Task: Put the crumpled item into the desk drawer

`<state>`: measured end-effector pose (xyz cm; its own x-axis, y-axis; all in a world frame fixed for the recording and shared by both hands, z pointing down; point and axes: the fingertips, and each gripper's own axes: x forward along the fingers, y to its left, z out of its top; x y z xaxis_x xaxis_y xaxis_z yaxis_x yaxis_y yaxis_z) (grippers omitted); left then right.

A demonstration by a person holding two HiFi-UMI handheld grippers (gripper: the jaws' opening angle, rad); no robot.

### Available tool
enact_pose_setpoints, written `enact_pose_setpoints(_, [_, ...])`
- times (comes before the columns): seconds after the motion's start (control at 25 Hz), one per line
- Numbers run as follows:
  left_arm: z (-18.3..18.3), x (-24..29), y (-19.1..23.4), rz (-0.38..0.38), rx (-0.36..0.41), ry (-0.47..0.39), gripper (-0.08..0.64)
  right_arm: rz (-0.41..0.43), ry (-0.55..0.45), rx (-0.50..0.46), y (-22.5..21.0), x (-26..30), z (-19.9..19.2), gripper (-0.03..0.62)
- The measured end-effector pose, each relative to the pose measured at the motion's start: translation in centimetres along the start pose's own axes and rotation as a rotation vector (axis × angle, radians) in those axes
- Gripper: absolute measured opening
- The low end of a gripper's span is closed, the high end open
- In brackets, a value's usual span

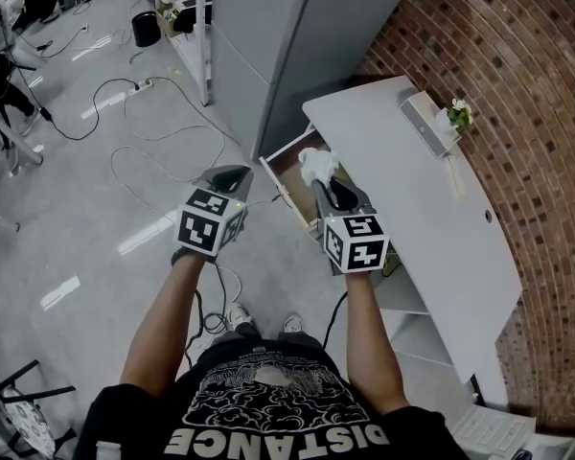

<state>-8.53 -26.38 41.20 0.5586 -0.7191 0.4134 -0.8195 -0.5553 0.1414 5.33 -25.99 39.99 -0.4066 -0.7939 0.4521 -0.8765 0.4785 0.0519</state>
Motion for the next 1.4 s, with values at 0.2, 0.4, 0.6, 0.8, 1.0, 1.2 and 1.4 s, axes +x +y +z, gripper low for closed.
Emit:
enact_pose_setpoints(0.2, [0.1,-0.2,-0.1,-0.005,0.006,-0.003,0.005,-0.006,0.001,0.001,0.2,-0.2,-0.3,0.080])
enact_pose_setpoints(0.4, [0.5,-0.2,-0.3,-0.008,0.022,-0.003,0.005,-0.011,-0.005,0.009,0.1,-0.3,-0.2,0.080])
enact_pose_setpoints(0.6, [0.5,-0.4,-0.4,-0.009,0.033,-0.010,0.005,-0.013,-0.009,0.009,0.2,-0.2,-0.5,0.080])
enact_pose_setpoints(0.8, [0.5,0.2,-0.3,-0.009,0.033,-0.011,0.005,-0.020,-0.011,0.000,-0.3,0.0,-0.6,0.080])
enact_pose_setpoints(1.0, [0.1,1.3,-0.4,-0.011,0.030,-0.002,0.005,-0.016,-0.006,0.002,-1.1,0.7,-1.3,0.080])
enact_pose_setpoints(1.2, [-0.6,2.7,0.0,-0.010,0.013,0.018,0.005,-0.003,0.023,0.017,-1.8,2.3,-2.5,0.080])
enact_pose_setpoints(1.4, [-1.9,4.9,0.8,0.001,-0.007,0.052,0.005,0.025,0.050,0.025,-2.7,4.8,-3.8,0.080])
